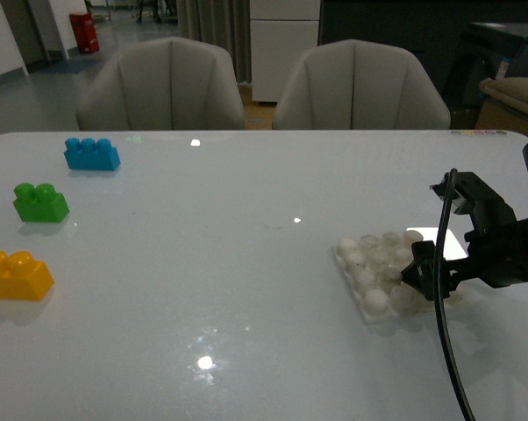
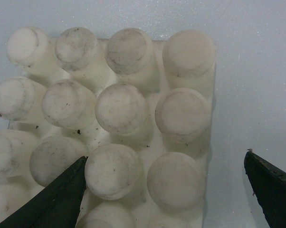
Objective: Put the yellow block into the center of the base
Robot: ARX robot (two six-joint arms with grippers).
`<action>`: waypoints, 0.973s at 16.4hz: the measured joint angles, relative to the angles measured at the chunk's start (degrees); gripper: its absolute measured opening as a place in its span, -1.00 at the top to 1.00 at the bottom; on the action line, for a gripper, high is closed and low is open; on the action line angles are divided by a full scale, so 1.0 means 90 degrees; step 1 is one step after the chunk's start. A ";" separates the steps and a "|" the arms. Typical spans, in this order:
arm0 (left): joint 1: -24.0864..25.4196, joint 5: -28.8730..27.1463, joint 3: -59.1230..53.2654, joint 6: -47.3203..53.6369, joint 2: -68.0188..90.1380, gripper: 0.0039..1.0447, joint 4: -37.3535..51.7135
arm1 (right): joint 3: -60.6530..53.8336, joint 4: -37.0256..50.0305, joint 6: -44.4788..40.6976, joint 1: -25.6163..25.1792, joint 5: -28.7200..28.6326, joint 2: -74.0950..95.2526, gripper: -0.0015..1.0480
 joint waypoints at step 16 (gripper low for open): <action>0.0000 0.0000 0.0000 0.0000 0.0000 -0.88 0.0000 | 0.0420 -0.0085 0.1574 0.1583 0.0185 0.0155 -0.87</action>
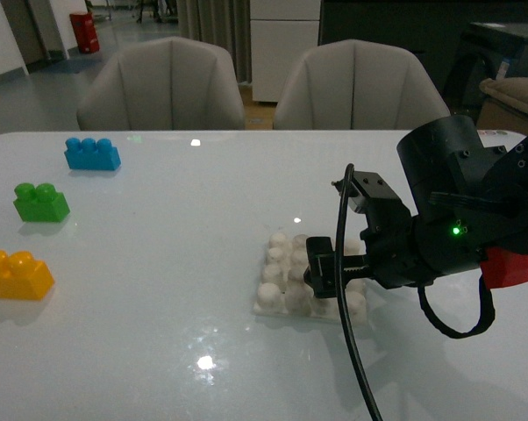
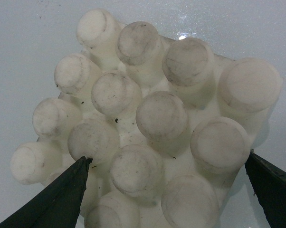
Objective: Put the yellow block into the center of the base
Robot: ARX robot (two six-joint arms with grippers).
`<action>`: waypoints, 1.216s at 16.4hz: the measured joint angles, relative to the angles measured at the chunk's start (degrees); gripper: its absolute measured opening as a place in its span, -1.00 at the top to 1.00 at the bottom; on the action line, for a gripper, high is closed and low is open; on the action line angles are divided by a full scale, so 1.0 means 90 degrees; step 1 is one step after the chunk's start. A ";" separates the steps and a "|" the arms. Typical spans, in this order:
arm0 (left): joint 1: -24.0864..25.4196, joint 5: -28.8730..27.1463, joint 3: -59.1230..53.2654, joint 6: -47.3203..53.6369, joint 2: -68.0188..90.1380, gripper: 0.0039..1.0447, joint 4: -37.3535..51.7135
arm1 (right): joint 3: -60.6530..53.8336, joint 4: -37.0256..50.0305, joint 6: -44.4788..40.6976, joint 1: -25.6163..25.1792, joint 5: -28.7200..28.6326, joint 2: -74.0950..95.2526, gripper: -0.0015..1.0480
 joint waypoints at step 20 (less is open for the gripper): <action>0.0000 0.0002 0.0000 0.0000 0.0000 -0.88 0.0000 | -0.2650 0.1671 0.0984 -0.1226 0.0248 -0.4449 -0.87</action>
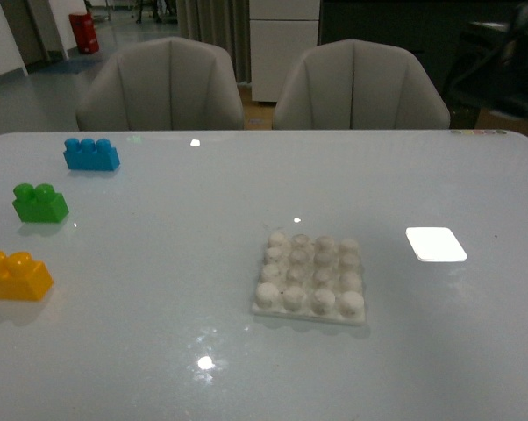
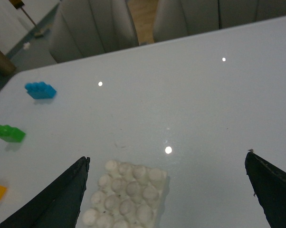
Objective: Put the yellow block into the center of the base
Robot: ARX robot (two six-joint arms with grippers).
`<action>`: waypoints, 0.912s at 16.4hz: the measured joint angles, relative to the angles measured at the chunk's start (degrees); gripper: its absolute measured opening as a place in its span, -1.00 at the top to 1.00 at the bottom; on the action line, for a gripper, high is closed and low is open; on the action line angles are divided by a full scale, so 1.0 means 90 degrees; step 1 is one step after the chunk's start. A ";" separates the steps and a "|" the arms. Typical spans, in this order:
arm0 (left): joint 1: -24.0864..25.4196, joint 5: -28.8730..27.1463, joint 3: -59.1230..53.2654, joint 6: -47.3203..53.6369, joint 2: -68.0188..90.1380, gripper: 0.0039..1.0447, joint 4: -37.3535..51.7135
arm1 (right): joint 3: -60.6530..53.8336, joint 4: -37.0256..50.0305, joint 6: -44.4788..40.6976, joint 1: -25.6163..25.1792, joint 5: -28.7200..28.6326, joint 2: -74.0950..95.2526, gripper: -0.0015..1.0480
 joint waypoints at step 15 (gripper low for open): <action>0.0000 0.0002 0.0000 0.0000 0.0000 -0.88 -0.0002 | -0.4325 -0.1243 -0.1532 -0.0452 0.1613 -0.7691 0.96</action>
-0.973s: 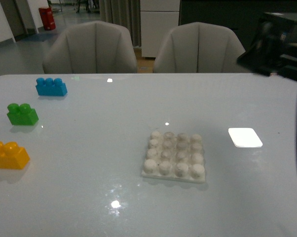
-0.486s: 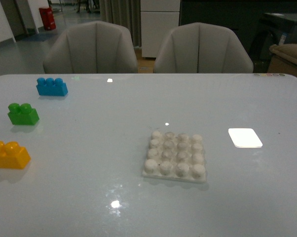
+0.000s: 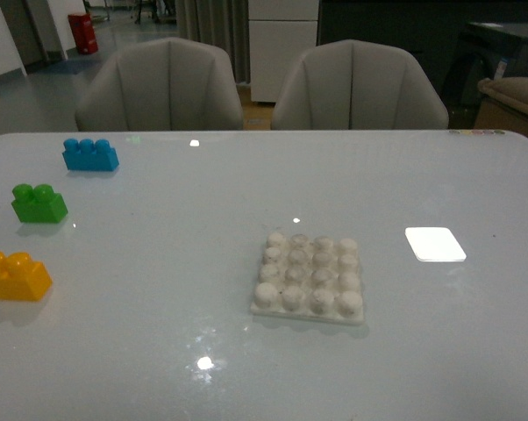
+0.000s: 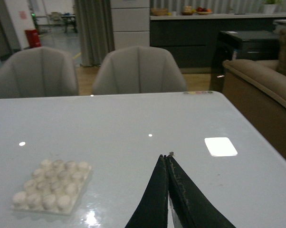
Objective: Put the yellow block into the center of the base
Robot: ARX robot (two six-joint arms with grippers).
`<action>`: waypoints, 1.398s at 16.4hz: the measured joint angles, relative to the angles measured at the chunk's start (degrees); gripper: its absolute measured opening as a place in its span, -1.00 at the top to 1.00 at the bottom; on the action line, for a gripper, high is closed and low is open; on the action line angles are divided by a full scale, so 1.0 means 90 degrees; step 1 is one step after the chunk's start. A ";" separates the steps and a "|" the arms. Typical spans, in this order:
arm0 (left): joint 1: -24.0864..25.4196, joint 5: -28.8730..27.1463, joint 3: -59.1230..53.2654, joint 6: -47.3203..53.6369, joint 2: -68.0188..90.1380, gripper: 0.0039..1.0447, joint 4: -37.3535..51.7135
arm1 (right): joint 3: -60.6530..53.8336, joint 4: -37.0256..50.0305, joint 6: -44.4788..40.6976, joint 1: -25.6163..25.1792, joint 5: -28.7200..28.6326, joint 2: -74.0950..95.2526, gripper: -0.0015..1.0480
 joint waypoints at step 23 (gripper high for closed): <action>0.0000 -0.0002 0.0000 0.0000 0.0000 -0.88 0.0000 | -0.0721 -0.1360 -0.0022 0.0046 -0.0104 -0.2152 0.58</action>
